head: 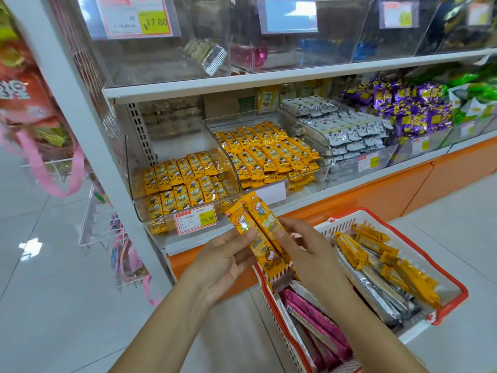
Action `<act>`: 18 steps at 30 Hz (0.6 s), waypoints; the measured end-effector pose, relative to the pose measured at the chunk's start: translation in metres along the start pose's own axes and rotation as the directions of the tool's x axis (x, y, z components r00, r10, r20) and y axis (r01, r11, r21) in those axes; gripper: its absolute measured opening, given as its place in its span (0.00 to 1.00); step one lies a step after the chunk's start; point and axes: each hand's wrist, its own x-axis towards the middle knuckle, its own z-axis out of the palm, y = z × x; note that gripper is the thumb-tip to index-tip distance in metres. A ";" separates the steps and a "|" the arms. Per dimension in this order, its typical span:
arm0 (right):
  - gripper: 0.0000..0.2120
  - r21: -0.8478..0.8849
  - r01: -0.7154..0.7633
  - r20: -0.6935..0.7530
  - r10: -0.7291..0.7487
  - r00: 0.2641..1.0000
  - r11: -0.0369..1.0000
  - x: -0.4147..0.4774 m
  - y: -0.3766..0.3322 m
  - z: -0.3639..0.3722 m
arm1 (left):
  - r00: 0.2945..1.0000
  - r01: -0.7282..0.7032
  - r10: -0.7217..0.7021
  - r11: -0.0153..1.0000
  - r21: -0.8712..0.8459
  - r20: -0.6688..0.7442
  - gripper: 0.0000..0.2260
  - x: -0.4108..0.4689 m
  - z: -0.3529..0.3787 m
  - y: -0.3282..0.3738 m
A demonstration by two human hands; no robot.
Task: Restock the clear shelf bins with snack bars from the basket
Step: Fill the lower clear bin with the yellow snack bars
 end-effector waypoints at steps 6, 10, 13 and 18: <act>0.39 -0.537 0.249 0.173 -0.183 0.968 0.806 0.010 -0.022 0.014 | 0.985 -0.137 0.144 0.987 0.079 -0.094 0.15 0.000 0.000 0.013; 0.37 -0.589 0.322 0.194 -0.257 0.947 0.742 0.033 -0.048 0.025 | 0.958 -0.239 0.272 0.935 0.263 -0.097 0.15 -0.001 -0.004 0.037; 0.34 -0.587 0.309 0.177 -0.254 0.951 0.748 0.066 -0.073 0.042 | 0.832 -0.298 0.522 0.707 0.642 -0.189 0.14 0.002 -0.023 0.058; 0.26 -0.866 0.249 0.188 -0.179 0.966 0.434 0.132 -0.093 0.105 | 0.672 0.107 0.711 0.185 0.977 -0.208 0.12 0.008 -0.058 0.068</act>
